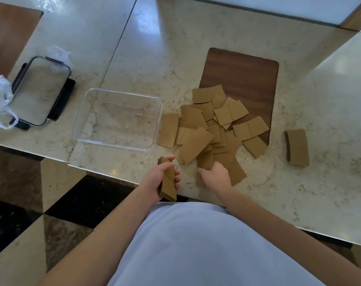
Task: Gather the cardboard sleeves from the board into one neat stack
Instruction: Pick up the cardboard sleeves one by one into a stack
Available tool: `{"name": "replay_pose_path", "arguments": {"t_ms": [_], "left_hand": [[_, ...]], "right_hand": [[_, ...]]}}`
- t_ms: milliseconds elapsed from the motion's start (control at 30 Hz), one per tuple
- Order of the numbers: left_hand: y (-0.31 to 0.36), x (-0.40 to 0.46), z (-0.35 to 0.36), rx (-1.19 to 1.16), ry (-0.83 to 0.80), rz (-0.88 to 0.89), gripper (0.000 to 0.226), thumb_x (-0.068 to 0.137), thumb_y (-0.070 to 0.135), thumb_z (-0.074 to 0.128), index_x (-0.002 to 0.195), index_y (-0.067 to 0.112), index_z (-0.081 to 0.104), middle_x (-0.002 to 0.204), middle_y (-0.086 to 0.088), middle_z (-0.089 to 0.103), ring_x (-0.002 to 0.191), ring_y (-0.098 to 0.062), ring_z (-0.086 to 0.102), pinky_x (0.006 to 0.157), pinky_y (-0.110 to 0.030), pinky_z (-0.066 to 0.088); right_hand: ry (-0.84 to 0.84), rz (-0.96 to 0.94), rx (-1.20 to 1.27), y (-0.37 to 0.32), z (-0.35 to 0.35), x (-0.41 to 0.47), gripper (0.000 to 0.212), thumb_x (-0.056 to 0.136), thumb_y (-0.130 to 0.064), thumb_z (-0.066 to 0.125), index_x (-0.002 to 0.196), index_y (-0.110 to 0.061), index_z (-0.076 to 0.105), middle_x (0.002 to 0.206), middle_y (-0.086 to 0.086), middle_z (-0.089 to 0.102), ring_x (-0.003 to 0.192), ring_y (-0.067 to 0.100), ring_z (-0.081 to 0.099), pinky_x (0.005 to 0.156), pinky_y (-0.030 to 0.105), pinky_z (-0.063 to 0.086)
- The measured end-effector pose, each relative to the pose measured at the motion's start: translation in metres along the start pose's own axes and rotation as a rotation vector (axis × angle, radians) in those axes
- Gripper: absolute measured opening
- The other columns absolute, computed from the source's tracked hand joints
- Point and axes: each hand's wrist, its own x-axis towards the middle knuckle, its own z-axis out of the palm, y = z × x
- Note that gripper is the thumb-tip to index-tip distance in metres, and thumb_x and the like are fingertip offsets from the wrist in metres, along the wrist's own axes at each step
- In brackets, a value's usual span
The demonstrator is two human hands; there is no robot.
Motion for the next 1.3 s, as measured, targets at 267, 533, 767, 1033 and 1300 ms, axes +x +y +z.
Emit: {"name": "replay_pose_path", "arguments": {"t_ms": [267, 533, 767, 1033, 1300], "left_hand": [[-0.004, 0.01, 0.033, 0.122, -0.099, -0.038, 0.028, 0.092, 0.026, 0.074, 0.119, 0.022, 0.065, 0.087, -0.016, 0.062, 0.065, -0.027, 0.064, 0.058, -0.037, 0.054], [-0.008, 0.008, 0.062, 0.251, -0.227, 0.065, 0.032, 0.092, 0.014, 0.07, 0.122, 0.025, 0.071, 0.114, -0.023, 0.072, 0.083, -0.031, 0.077, 0.068, -0.044, 0.062], [-0.001, 0.002, 0.058, -0.091, -0.33, 0.061, 0.042, 0.091, 0.02, 0.071, 0.132, 0.026, 0.062, 0.087, -0.015, 0.06, 0.07, -0.027, 0.061, 0.067, -0.043, 0.056], [0.004, -0.002, 0.048, -0.134, -0.404, 0.015, 0.043, 0.094, 0.028, 0.066, 0.136, 0.028, 0.056, 0.099, -0.019, 0.062, 0.079, -0.028, 0.06, 0.066, -0.038, 0.054], [-0.002, 0.012, 0.061, 0.023, -0.242, 0.059, 0.057, 0.088, 0.052, 0.069, 0.137, 0.025, 0.055, 0.104, -0.019, 0.057, 0.076, -0.027, 0.063, 0.065, -0.042, 0.058]], "right_hand": [[-0.065, 0.136, 0.293, 0.008, -0.054, -0.023, 0.021, 0.103, -0.041, 0.049, 0.096, -0.023, 0.057, 0.095, 0.001, 0.063, 0.078, 0.019, 0.059, 0.061, 0.031, 0.045], [-0.346, -0.222, -0.239, -0.019, -0.058, -0.028, 0.055, 0.09, -0.07, 0.049, 0.109, -0.021, 0.066, 0.103, -0.002, 0.071, 0.089, 0.014, 0.066, 0.075, 0.032, 0.055], [0.238, 0.078, -0.066, 0.003, -0.076, 0.029, 0.076, 0.085, -0.06, 0.071, 0.135, -0.007, 0.049, 0.13, 0.011, 0.054, 0.112, 0.029, 0.06, 0.091, 0.046, 0.054], [0.297, 0.024, 0.15, 0.023, -0.058, 0.039, 0.039, 0.087, -0.042, 0.077, 0.104, -0.016, 0.055, 0.091, -0.002, 0.058, 0.088, 0.02, 0.057, 0.067, 0.031, 0.043], [0.355, -0.096, 0.227, 0.033, -0.088, 0.003, 0.015, 0.1, -0.028, 0.059, 0.093, -0.016, 0.067, 0.079, 0.002, 0.064, 0.068, 0.012, 0.056, 0.062, 0.033, 0.047]]}}
